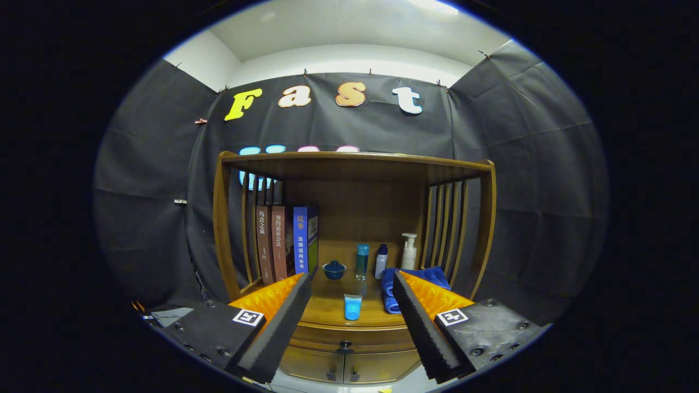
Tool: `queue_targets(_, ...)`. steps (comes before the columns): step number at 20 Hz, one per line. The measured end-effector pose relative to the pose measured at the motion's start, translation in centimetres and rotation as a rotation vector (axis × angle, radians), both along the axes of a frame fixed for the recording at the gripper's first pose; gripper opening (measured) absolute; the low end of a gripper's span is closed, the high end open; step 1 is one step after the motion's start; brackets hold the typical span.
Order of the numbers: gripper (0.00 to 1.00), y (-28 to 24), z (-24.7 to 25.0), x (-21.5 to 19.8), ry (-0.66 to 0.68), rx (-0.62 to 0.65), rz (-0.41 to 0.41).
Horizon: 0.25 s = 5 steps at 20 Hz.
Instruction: Pull open the drawer, take out the items inside it, and place them on the countertop above the cabinet.
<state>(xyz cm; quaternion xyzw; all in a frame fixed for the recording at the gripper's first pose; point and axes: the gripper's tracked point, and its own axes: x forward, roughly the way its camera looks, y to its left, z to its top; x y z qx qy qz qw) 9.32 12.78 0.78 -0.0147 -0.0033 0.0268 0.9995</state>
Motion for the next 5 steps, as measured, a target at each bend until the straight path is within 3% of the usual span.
queue_targets(5, 0.99, -0.16, -0.21, 0.15, 0.014, 0.008, -0.008)
